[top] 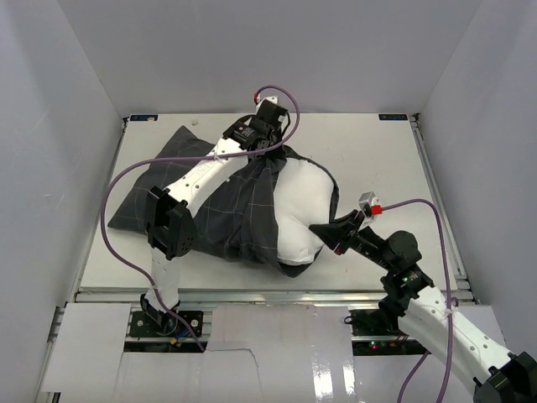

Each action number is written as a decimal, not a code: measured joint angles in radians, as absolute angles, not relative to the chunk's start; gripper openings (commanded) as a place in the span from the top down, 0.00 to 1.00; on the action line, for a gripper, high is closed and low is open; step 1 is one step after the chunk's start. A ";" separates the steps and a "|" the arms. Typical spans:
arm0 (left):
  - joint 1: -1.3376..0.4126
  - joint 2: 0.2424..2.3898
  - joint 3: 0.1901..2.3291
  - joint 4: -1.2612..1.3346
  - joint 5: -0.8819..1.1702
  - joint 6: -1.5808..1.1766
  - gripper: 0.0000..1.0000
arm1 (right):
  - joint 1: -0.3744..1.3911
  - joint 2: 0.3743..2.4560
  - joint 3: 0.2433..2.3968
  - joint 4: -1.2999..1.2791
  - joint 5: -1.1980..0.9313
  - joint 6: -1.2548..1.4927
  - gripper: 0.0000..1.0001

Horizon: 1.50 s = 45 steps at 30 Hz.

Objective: Remove the pillowcase from the pillow

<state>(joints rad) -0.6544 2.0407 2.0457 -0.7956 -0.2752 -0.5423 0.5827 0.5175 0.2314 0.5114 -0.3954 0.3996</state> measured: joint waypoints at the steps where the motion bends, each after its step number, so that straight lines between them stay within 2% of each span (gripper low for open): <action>1: -0.649 2.041 2.033 -0.796 -0.274 -0.544 1.00 | 0.583 0.516 0.231 0.509 -0.396 0.400 0.92; 3: -0.641 2.041 2.011 -0.791 -0.266 -0.542 1.00 | 0.583 0.515 0.229 0.509 -0.398 0.400 0.92; 4: -0.637 2.040 1.999 -0.784 -0.250 -0.538 0.91 | 0.583 0.515 0.227 0.510 -0.400 0.400 0.92; 5: -0.633 2.040 1.986 -0.776 -0.229 -0.531 0.64 | 0.583 0.515 0.223 0.511 -0.403 0.400 0.92; 8: -0.616 2.038 1.950 -0.735 -0.101 -0.483 0.29 | 0.584 0.533 0.214 0.520 -0.439 0.404 0.92; 12: -0.594 2.024 1.918 -0.673 0.152 -0.424 0.17 | 0.585 0.609 0.211 0.609 -0.533 0.416 0.92; 18: -0.623 2.013 1.967 -0.653 0.429 -0.363 0.15 | 0.586 0.683 0.171 0.789 -0.693 0.418 0.92; 24: -0.667 2.026 2.022 -0.701 0.553 -0.286 0.18 | 0.586 0.748 0.173 0.875 -0.809 0.418 0.92; 27: -0.674 2.045 2.022 -0.724 0.571 -0.262 0.26 | 0.586 0.749 0.174 0.888 -0.826 0.416 0.92; 30: -0.673 2.070 2.025 -0.749 0.575 -0.249 0.49 | 0.586 0.749 0.174 0.894 -0.834 0.414 0.92; 31: -0.673 2.080 2.028 -0.757 0.576 -0.248 0.66 | 0.587 0.750 0.174 0.894 -0.835 0.414 0.92; 34: -0.673 2.113 2.046 -0.770 0.583 -0.245 1.00 | 0.590 0.750 0.174 0.894 -0.834 0.414 0.92; 39: -0.672 2.123 2.078 -0.799 0.545 -0.262 1.00 | 0.593 0.748 0.174 0.893 -0.835 0.411 0.92; 45: -0.676 2.123 2.161 -0.800 0.371 -0.345 1.00 | 0.604 0.708 0.174 0.876 -0.834 0.399 0.92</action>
